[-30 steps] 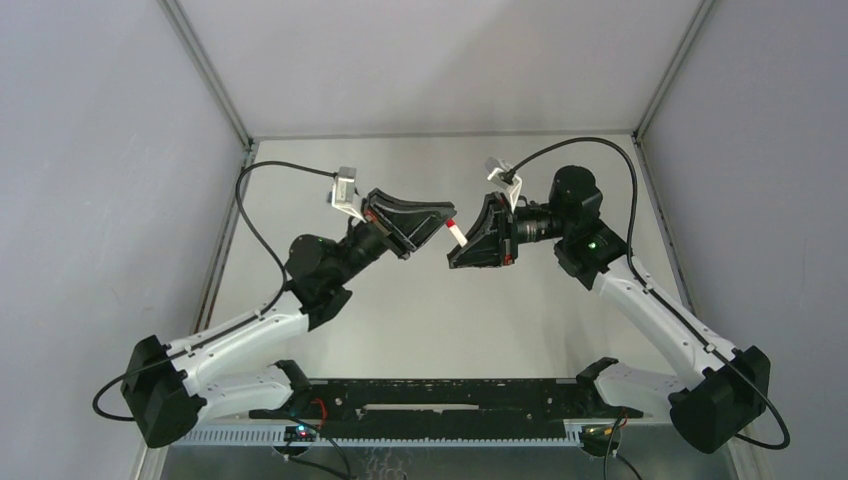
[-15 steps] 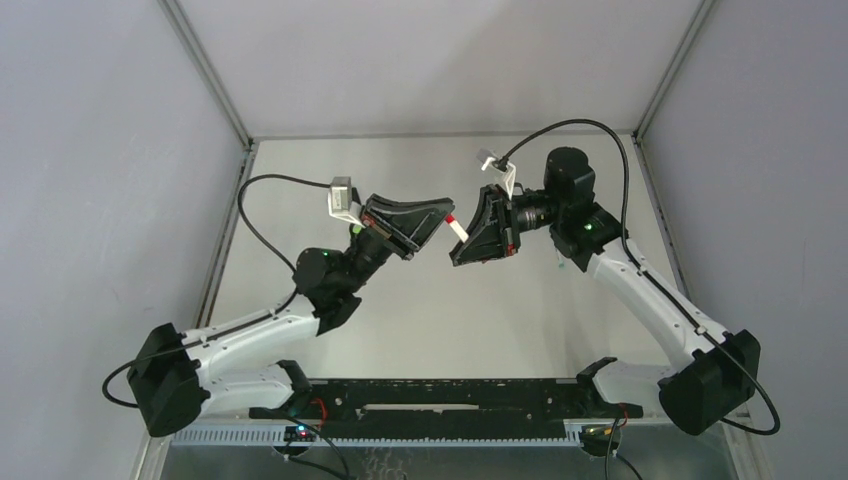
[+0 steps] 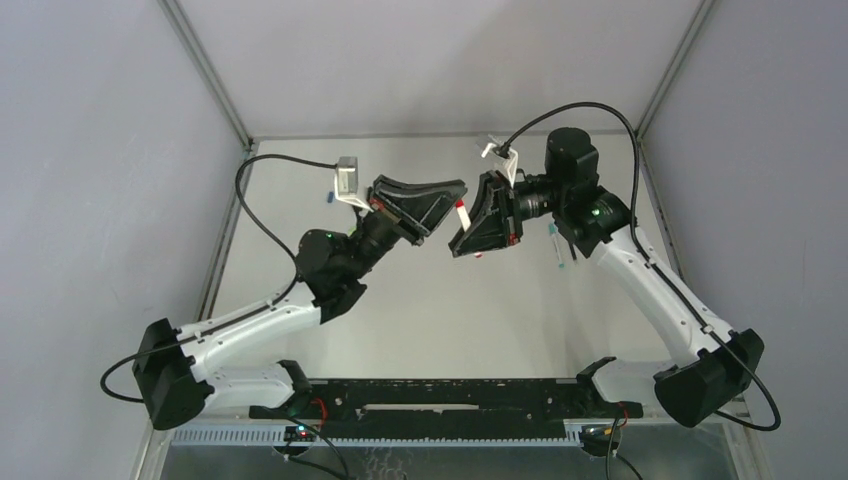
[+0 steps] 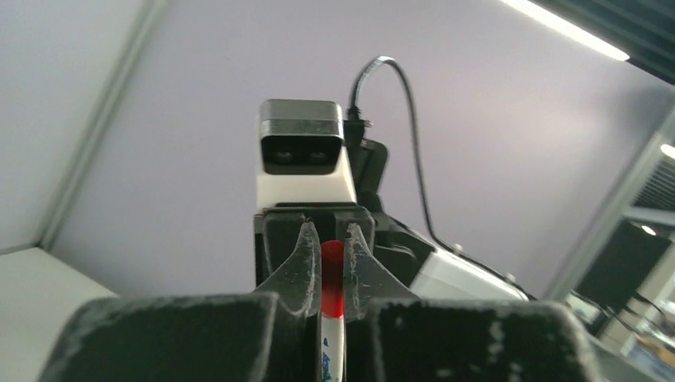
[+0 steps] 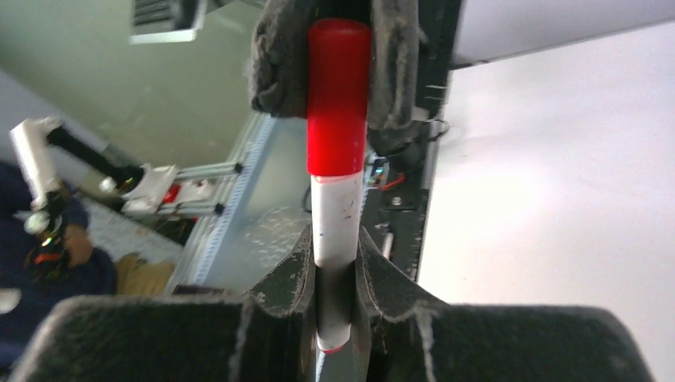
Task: Insert the pens into the pen caps
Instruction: Press the pen cap onto the pen.
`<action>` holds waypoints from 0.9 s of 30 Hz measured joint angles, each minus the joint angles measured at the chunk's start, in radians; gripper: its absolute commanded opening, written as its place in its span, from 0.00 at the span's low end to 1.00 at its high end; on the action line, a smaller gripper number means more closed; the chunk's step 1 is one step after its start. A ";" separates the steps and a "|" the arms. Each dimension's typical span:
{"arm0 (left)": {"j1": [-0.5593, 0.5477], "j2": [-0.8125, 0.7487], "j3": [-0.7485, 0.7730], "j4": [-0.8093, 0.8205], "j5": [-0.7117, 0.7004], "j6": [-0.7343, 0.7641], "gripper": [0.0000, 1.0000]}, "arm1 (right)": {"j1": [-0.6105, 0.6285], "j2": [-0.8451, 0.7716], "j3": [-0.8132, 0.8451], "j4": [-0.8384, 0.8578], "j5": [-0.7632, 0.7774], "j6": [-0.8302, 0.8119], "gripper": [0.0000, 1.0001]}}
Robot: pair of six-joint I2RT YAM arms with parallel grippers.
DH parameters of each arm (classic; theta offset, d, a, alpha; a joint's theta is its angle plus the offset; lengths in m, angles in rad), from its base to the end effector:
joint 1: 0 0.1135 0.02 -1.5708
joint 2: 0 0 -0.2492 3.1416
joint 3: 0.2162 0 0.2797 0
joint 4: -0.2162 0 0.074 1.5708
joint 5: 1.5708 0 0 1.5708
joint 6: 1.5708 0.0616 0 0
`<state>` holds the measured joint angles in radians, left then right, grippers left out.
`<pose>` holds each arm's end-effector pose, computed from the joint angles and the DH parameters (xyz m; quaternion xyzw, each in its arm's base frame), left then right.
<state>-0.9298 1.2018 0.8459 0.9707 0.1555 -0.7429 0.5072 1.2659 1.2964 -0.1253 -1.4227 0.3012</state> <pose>0.1821 -0.2600 0.3848 0.1115 0.4502 -0.6810 0.5667 0.2319 0.1986 0.4116 -0.4945 0.5123 0.6445 0.2786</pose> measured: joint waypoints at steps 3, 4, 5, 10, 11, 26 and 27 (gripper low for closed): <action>-0.026 0.000 0.033 -0.082 -0.114 0.014 0.00 | 0.000 0.011 0.067 -0.152 0.107 -0.089 0.00; -0.034 0.002 0.039 -0.101 -0.157 0.017 0.00 | 0.000 0.018 0.086 -0.195 0.135 -0.114 0.00; -0.038 0.005 0.042 -0.116 -0.188 0.017 0.00 | 0.002 0.029 0.110 -0.246 0.167 -0.137 0.00; -0.051 0.029 0.045 -0.184 -0.296 0.036 0.00 | 0.003 0.091 0.190 -0.454 0.281 -0.211 0.00; -0.052 0.030 0.038 -0.196 -0.300 0.045 0.00 | 0.003 0.098 0.190 -0.473 0.287 -0.210 0.00; -0.045 -0.094 -0.146 -0.157 -0.236 0.085 0.00 | 0.045 0.127 0.185 -0.662 0.297 -0.362 0.00; -0.043 -0.102 -0.153 -0.162 -0.230 0.081 0.02 | 0.048 0.127 0.185 -0.677 0.304 -0.394 0.00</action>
<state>-0.9730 1.0996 0.6933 0.8089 -0.0746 -0.6617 0.5552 1.3933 1.4818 -0.8021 -1.1187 -0.0929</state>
